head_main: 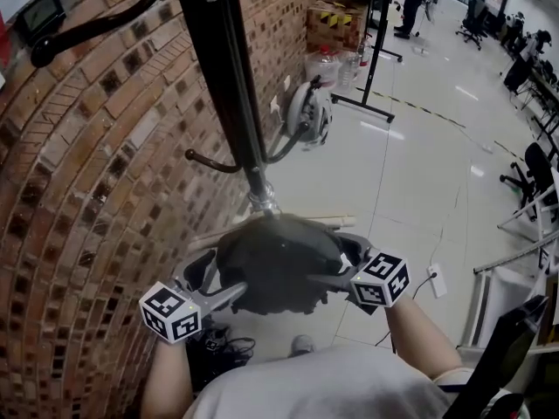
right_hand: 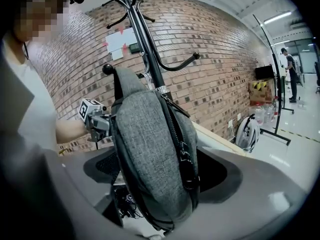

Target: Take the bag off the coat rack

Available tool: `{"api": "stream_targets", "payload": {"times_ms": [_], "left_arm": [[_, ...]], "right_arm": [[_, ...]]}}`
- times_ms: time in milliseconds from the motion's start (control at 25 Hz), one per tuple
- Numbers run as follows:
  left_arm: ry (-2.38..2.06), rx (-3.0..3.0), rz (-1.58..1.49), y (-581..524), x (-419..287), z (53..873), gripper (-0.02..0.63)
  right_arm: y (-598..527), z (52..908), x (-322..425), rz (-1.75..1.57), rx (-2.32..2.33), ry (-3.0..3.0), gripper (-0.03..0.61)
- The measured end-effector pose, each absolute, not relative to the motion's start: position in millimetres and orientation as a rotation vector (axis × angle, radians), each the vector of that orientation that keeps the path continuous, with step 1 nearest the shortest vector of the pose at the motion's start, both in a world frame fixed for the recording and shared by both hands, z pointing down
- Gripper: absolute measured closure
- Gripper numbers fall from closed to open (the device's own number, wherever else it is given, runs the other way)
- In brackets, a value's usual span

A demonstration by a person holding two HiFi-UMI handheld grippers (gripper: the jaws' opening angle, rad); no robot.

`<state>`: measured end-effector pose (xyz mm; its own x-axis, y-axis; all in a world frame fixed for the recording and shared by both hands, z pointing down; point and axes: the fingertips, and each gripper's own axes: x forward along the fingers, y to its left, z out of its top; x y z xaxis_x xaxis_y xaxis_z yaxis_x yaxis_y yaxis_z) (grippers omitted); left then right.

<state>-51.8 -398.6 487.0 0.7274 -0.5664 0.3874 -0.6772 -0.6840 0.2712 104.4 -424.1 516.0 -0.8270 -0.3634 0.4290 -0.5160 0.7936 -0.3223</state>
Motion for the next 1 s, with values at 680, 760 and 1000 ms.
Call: {"api": "stream_targets", "payload": {"times_ms": [680,760,1000], "left_arm": [[-0.839,2.480,0.333,-401,-43,499,0.342],[-0.863,2.451,0.298,-399,-42,498,0.391],[-0.902,2.451,0.312,-394,-40,486,0.455]], "right_arm": [[-427,517,106,0.670,0.746,-2.637,0.315],[-426,516,107,0.673,0.764,-2.622,0.353],[-418,507,107,0.671,0.779,-2.618,0.412]]}}
